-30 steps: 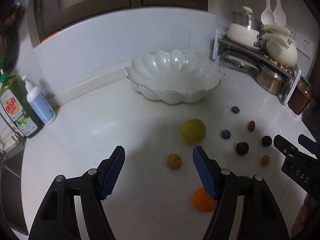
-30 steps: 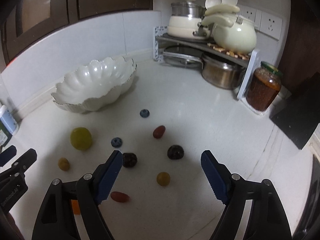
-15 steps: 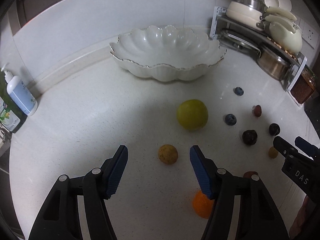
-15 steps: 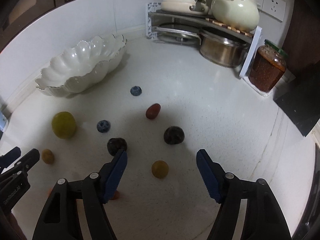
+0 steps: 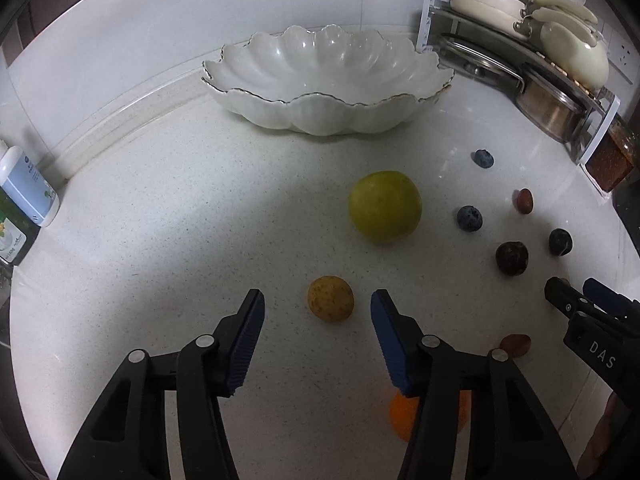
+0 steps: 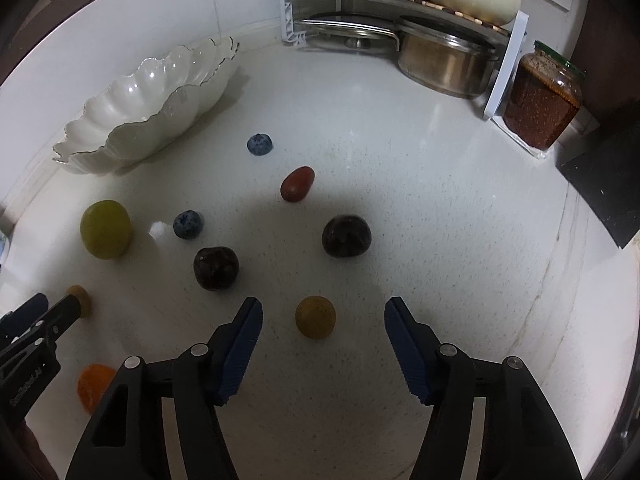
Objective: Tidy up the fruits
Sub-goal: 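Close the right tool fingers on the brown longan and lift it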
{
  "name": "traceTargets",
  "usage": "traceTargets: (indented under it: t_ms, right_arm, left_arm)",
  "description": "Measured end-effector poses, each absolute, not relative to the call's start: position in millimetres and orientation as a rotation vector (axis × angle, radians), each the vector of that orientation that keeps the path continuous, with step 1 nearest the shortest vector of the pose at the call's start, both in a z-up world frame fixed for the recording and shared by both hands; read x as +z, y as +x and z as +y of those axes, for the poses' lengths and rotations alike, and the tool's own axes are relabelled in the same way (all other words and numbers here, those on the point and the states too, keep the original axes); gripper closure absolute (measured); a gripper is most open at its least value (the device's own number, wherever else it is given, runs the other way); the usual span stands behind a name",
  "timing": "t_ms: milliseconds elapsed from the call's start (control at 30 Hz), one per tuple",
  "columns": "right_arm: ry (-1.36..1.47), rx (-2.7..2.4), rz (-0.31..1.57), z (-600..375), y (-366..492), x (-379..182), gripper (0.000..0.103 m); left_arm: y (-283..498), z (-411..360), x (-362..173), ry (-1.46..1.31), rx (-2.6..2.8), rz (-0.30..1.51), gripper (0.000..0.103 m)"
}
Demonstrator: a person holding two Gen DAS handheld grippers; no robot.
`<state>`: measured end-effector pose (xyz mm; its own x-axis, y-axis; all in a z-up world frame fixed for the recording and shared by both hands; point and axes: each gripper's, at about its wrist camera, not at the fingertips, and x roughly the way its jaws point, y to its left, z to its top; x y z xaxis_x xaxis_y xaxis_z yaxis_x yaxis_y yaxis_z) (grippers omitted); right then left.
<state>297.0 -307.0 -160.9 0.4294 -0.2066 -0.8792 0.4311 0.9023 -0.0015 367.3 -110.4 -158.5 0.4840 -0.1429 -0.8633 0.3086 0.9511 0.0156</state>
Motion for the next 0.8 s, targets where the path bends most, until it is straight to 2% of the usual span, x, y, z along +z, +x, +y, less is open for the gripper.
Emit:
traceTargets:
  t_ms: [267,400,567,800]
  right_arm:
    - [0.248,-0.398,1.076,-308,298,-166,0.045]
    - [0.248,-0.399,1.080,-310,300,-167,0.048]
    - [0.243,-0.389,1.101,-309,303,-171,0.060]
    - [0.229,-0.375,1.097,-307,304,-170,0.075]
  left_arm:
    - [372,-113,-163,0.181,-0.281,1.042,0.055]
    - [375,-115,-165,0.181,-0.281,1.047,0.061]
    - [377,-115,-167,0.178,-0.276,1.051,0.063]
    - [378,-118,-169,0.191,-0.281,1.049,0.076]
